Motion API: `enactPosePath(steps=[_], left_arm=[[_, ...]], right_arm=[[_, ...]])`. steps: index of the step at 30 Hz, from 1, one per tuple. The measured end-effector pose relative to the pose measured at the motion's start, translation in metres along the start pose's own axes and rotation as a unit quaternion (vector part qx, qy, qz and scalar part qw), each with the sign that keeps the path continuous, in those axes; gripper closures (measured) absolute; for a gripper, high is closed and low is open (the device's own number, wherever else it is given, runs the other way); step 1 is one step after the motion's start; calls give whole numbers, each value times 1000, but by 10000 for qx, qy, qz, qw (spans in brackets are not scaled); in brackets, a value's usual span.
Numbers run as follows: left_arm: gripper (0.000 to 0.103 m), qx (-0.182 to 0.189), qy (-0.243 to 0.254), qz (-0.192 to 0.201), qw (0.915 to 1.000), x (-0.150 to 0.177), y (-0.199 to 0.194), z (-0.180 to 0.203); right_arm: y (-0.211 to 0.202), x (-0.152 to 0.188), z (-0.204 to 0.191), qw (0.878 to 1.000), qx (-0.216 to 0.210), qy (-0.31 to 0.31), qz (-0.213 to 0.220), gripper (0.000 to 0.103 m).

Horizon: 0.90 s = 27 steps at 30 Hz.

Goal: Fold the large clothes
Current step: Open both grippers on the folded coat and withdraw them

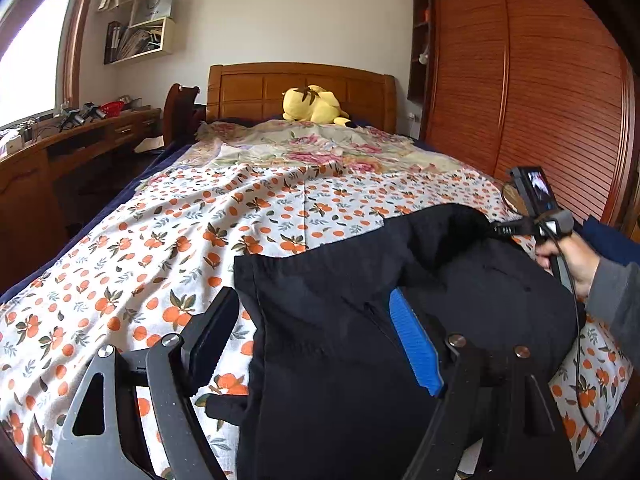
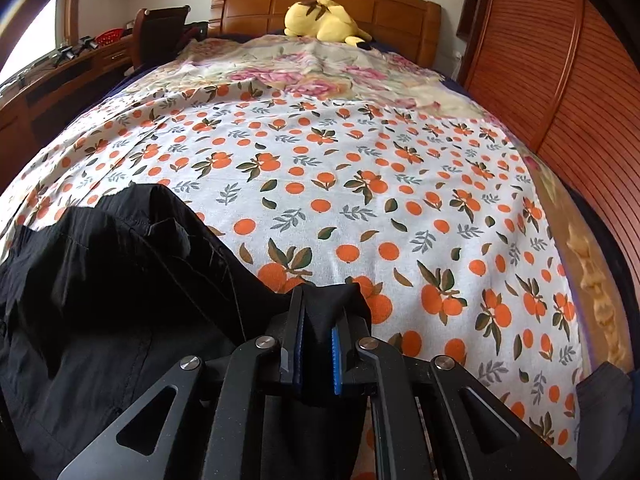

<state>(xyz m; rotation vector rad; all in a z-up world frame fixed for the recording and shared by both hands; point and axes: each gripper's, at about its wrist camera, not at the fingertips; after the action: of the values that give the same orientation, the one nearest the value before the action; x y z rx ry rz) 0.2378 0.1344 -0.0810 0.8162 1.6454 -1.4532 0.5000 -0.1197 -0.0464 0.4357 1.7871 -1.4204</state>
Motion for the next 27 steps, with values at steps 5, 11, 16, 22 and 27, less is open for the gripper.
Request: enactPosePath(steps=[5,11,16,22,27], left_arm=[[25,40,114,-44,9999,4,0,9],[25,60,104,-76,9999,5,0,7],[25,100,138,-108,9998,7,0,8],[25,114,235,-169,9995,9,2,12],[25,153,243,-186,9994,9,2,13]], right_arm=[[-24,-10,-16,9981,251,-495,249,48],[-39,-5,-32,9964,255,-750,302,41],[-27,11,-45,9959,0,-909,30,41],[1,16,-29,9967,136,-710,-380,41],[40,20,-3,9954,62,-201,-933,41]])
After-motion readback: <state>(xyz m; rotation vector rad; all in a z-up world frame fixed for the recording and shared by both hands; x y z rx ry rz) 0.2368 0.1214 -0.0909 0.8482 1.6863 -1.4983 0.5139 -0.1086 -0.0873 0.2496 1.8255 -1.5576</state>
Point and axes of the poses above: each gripper's, at about its wrist camera, not at the fingertips, and y roughly the way its jaws point, z to its right, x to its underside, and after that the axes turned 15 degrees about -x, right-handed
